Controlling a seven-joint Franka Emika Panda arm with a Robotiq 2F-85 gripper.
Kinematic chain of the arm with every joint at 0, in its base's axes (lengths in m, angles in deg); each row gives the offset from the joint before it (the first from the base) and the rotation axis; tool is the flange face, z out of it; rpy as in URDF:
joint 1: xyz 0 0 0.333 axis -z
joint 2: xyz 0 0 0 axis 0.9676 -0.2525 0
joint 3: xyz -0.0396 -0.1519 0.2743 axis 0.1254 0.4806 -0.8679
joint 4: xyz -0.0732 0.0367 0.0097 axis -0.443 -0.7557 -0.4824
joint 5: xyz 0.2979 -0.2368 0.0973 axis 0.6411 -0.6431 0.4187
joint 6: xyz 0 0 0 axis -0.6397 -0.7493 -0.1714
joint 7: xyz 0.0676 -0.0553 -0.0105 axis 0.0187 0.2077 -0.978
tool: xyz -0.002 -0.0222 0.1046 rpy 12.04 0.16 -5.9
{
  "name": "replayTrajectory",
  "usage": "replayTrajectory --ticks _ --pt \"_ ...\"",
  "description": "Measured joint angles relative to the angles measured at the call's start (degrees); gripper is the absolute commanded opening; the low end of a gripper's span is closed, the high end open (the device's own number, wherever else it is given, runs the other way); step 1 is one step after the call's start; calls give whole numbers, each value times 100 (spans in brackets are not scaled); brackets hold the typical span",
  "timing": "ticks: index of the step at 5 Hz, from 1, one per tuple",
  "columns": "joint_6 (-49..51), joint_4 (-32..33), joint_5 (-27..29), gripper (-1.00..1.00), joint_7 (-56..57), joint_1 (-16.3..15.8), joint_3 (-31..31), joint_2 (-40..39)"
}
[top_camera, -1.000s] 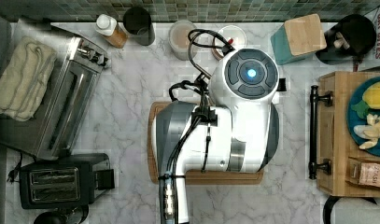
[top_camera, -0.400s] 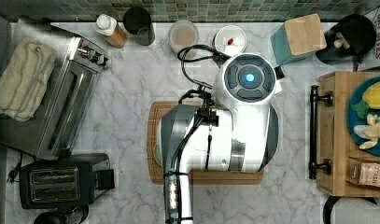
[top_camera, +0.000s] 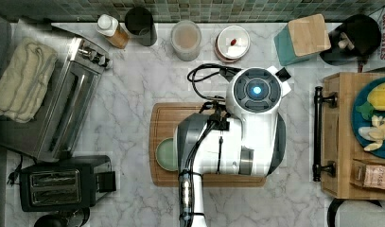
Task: Open the drawer.
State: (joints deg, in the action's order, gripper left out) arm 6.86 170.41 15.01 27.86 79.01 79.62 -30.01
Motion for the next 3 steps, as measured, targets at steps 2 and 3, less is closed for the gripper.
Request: replayTrajectory --ticks 2,3 --pt "-267 403 -403 100 350 223 288 -4" --pt "-631 481 -403 100 498 568 430 -16"
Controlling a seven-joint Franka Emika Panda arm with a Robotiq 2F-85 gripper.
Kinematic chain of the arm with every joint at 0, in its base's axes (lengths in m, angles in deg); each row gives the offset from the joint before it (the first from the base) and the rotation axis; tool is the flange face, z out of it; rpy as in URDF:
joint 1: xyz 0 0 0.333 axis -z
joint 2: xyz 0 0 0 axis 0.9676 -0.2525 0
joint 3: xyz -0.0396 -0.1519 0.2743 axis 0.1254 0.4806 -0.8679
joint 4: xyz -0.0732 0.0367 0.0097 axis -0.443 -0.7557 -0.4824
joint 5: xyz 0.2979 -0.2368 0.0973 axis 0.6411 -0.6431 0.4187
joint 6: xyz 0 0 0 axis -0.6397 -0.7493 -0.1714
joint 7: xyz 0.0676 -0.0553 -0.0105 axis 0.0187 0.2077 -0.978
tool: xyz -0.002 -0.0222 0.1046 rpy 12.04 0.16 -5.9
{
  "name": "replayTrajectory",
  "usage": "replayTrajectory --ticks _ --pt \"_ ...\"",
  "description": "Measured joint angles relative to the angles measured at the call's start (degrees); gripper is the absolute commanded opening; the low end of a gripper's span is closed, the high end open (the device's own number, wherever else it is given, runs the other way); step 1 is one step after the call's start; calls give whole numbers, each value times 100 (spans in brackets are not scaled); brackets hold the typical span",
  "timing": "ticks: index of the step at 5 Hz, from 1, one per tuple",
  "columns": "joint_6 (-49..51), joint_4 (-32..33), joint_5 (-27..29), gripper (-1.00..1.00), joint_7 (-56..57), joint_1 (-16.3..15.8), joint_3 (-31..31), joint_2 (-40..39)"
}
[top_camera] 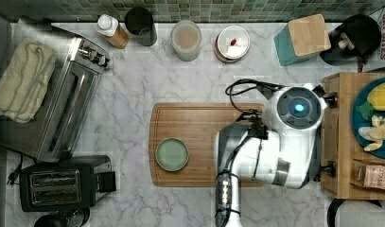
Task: Open the drawer.
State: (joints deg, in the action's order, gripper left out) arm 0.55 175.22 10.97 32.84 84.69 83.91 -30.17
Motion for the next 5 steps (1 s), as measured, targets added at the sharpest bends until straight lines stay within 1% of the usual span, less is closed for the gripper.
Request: replayTrajectory --ticks 1,2,3,4,5 --pt "-520 67 -325 100 588 245 245 -12" --pt "-842 168 -376 100 1060 369 551 -4" --pt "-842 269 -376 100 1211 494 720 -5" --pt "-1116 403 -365 100 1528 618 752 -66" --pt "-1631 448 -344 100 1639 657 764 -296"
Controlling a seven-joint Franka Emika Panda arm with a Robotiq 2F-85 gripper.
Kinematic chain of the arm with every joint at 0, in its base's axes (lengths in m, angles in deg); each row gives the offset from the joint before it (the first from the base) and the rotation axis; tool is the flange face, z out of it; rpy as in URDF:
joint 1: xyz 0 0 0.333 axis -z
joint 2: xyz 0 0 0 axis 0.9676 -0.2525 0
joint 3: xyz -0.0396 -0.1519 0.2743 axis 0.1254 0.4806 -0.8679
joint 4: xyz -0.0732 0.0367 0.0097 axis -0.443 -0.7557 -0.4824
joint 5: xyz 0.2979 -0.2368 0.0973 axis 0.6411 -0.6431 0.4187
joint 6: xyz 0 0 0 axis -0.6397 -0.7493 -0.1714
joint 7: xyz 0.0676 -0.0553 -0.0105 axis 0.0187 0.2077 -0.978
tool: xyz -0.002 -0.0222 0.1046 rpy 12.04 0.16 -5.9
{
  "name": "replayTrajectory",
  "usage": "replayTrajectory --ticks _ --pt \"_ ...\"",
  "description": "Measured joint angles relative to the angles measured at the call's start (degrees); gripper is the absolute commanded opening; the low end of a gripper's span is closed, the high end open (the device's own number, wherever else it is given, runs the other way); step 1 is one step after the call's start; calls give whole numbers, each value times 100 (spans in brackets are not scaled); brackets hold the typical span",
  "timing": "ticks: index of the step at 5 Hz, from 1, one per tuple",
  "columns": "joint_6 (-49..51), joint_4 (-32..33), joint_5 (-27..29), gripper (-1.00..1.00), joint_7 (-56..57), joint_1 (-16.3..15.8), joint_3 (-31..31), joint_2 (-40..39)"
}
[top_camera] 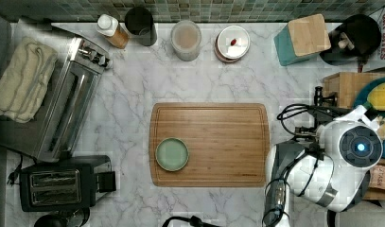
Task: Open the drawer.
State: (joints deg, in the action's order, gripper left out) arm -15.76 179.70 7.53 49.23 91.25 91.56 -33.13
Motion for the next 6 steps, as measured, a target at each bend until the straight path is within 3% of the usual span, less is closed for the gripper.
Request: replayTrajectory --ticks 1,4,6 --pt "-159 0 271 100 78 10 -13 -266" --pt "31 0 249 100 403 81 3 -740" --pt "-495 0 273 100 878 130 10 -992"
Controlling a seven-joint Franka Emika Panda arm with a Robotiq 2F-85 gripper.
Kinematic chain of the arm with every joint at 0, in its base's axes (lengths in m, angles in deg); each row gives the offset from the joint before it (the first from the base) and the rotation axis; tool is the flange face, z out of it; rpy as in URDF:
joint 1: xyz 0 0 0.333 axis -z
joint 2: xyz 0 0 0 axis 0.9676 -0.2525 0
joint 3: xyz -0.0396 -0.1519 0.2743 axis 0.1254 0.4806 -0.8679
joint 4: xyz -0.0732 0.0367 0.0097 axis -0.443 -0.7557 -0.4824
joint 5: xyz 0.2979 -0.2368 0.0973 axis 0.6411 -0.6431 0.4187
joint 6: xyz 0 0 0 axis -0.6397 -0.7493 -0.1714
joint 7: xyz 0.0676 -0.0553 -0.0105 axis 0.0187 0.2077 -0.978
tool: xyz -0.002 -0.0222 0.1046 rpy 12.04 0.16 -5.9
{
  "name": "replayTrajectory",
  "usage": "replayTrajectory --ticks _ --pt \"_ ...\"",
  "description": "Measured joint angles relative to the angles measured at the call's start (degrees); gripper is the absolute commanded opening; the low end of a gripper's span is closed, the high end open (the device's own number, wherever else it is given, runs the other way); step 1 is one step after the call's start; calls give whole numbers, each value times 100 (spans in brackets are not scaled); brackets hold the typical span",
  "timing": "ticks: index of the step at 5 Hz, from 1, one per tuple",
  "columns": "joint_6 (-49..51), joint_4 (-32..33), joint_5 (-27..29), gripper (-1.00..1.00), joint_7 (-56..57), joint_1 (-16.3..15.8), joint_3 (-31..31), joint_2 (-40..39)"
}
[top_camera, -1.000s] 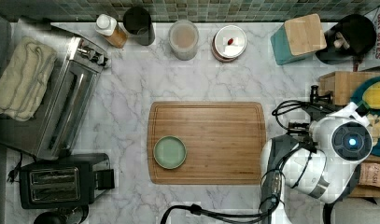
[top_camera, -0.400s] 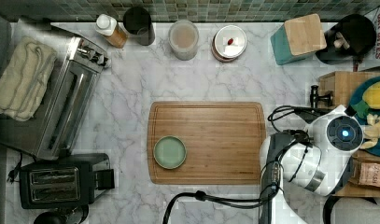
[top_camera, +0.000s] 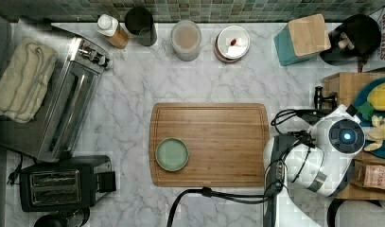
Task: Open the drawer.
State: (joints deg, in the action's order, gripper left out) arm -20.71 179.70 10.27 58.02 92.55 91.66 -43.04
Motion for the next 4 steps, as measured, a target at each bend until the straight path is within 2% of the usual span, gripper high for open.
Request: replayTrajectory --ticks 1,2,4 --pt "-252 -11 50 100 11 55 -14 -123" --pt "-333 -34 353 100 11 179 -76 -239" --pt "-590 -213 676 100 761 414 -159 -750"
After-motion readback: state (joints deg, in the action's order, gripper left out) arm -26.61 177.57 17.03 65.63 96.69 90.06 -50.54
